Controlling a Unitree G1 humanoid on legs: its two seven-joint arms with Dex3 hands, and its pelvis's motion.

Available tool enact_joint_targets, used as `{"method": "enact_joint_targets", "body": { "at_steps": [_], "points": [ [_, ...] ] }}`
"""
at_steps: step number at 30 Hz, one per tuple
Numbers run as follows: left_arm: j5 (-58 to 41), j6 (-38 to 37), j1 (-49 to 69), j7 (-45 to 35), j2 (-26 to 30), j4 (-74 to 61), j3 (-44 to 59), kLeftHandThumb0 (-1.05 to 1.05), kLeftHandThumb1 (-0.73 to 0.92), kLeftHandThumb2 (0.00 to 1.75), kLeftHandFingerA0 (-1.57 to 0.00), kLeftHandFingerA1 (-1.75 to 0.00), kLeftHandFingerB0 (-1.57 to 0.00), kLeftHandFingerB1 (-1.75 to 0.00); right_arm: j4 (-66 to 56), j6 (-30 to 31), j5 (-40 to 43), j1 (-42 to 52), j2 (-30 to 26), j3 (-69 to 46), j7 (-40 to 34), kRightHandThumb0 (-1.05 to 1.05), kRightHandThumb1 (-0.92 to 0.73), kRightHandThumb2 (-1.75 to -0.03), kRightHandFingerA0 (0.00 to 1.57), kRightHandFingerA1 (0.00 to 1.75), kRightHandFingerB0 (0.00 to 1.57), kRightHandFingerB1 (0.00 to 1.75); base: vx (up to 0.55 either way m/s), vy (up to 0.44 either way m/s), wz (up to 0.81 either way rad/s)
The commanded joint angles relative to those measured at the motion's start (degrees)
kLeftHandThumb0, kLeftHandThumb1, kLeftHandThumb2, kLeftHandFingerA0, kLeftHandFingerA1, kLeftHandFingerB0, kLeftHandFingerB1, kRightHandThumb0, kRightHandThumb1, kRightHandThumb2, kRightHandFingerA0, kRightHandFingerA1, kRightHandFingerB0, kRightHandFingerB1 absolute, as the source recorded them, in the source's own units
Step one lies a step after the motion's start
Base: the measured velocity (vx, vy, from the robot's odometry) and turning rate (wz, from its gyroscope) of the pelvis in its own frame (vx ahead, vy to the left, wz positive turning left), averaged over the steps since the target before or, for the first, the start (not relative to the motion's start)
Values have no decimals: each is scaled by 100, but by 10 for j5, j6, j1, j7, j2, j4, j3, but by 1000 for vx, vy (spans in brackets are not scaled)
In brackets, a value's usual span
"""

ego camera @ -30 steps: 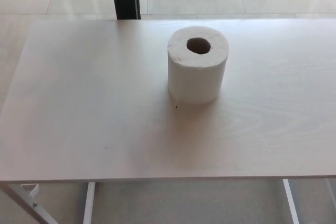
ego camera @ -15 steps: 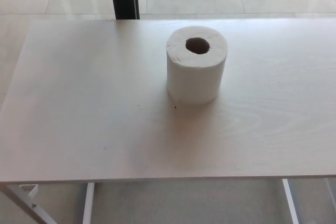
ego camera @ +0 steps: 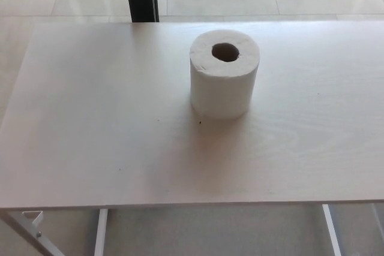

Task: A toilet paper roll is kept in the middle of the desk infront of the robot. The robot places its left hand on the top of the toilet paper roll to hold it still and uses its right hand to tear off a piece of toilet paper from it and hands the paper to a person

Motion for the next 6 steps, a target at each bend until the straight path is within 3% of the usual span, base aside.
{"method": "enact_joint_targets", "body": {
  "at_steps": [1, 6],
  "points": [
    [1, -10, 1, 15, 12, 3, -12, -49, 76, 62, -48, -60, -39, -51, -17, -5, 10, 12, -15, -1, 5, -47, -63, -57, 35, 79, 35, 45, 0, 0, 0],
    [1, -16, 0, 5, 14, 4, -23, -49, 75, 61, -43, -56, -34, -47, -35, -2, 11, 15, -15, 1, 7, -49, -62, -58, 40, 78, 32, 45, 0, 0, 0]
  ]
}}
